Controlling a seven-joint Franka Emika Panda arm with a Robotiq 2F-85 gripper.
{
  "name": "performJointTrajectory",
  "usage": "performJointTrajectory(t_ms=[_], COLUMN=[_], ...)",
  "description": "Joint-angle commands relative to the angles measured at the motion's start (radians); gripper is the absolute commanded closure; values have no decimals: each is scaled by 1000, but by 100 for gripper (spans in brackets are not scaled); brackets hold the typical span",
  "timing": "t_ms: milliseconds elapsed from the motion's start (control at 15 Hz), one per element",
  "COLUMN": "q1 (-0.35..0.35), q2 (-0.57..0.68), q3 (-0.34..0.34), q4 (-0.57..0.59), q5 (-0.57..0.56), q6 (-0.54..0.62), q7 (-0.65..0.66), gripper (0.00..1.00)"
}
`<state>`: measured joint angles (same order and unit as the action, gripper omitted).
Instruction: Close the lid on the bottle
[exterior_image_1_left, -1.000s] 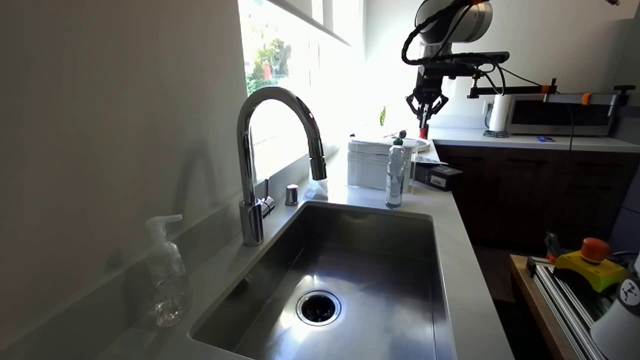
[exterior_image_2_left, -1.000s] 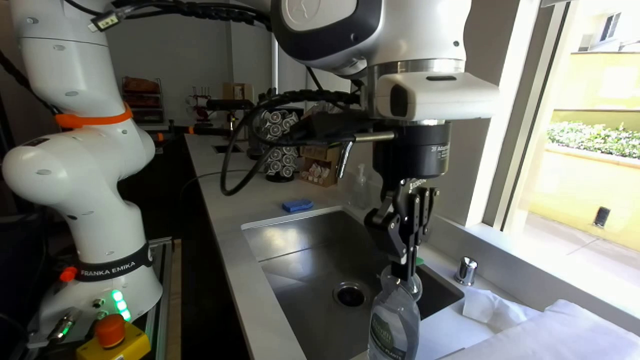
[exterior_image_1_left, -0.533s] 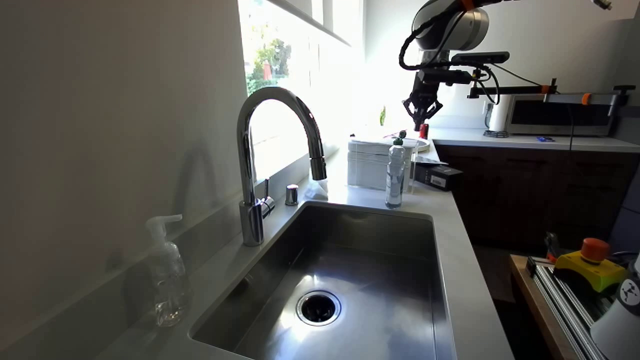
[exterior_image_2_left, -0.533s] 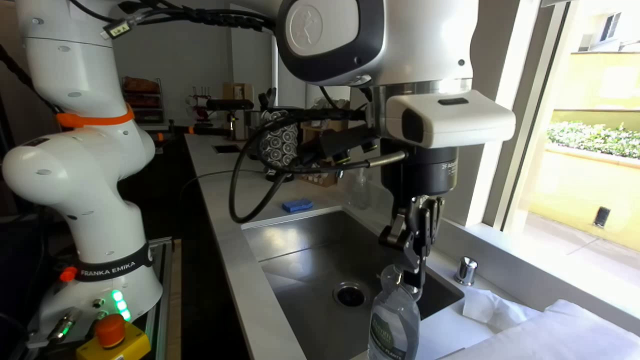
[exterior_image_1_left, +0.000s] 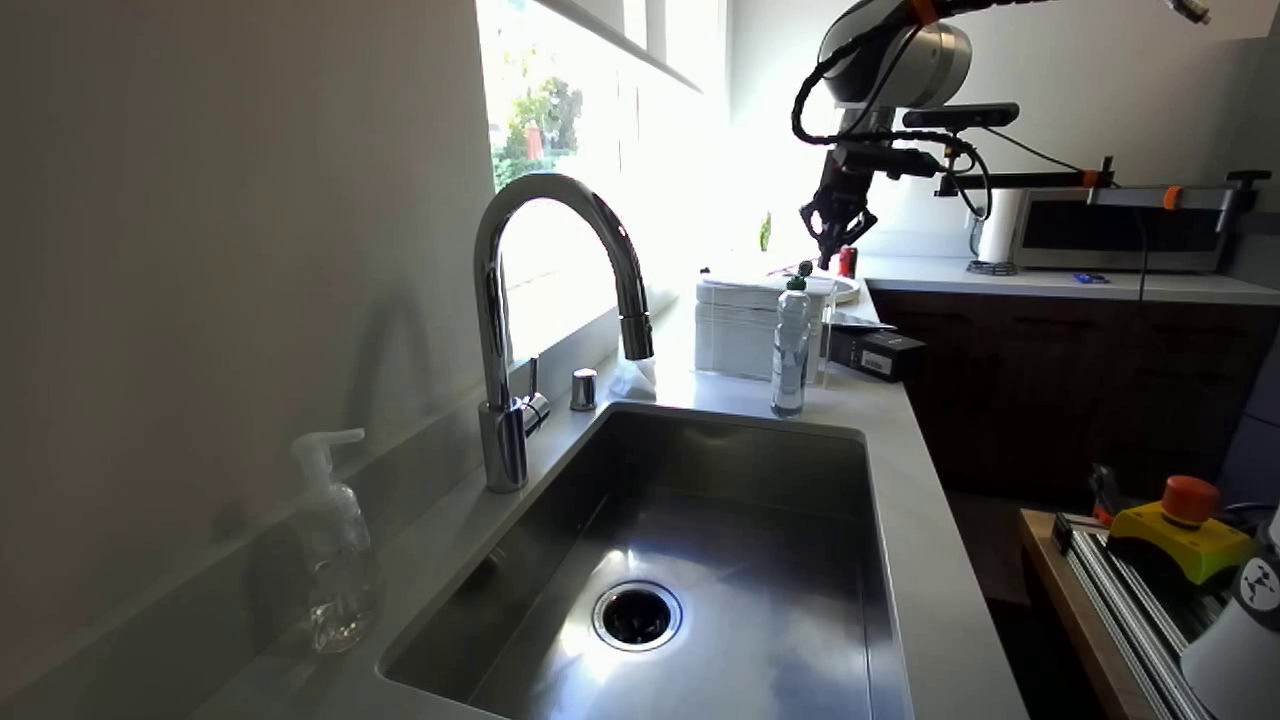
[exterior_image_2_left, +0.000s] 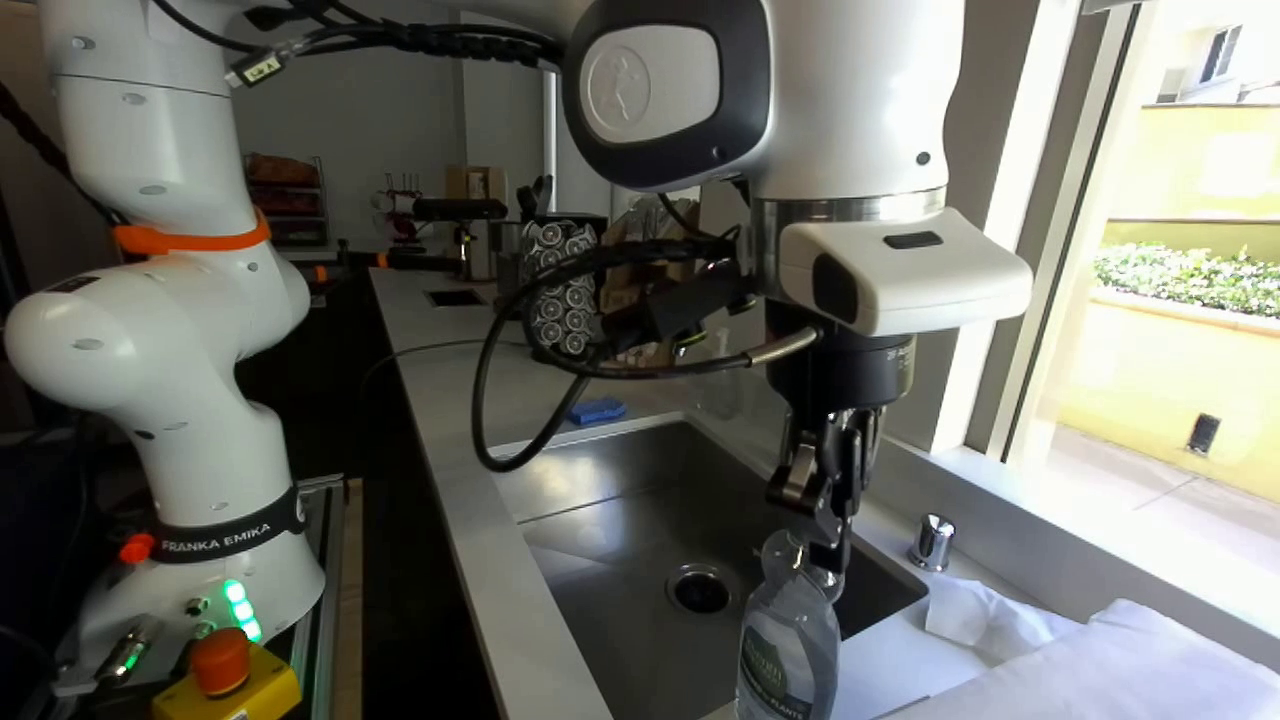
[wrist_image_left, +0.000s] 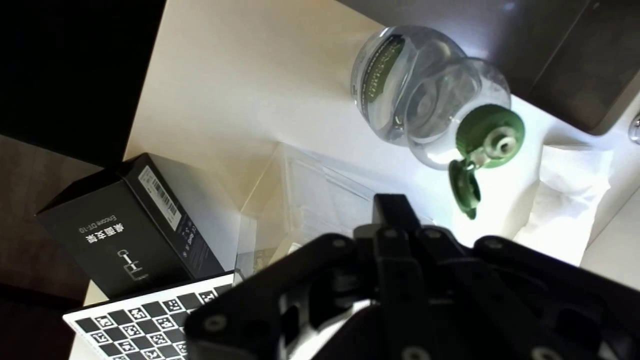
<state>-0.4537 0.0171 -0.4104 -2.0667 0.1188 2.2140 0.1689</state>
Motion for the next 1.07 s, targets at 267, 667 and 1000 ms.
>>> performJointTrajectory(t_ms=[267, 667, 1000], q1=[15, 20, 24], q2=[10, 10, 12], q3=[-2, 0, 3], q4=[11, 21, 21], q5=[105, 134, 138], q6=[20, 19, 14], q7=[-68, -88, -102], gripper=[100, 100, 100])
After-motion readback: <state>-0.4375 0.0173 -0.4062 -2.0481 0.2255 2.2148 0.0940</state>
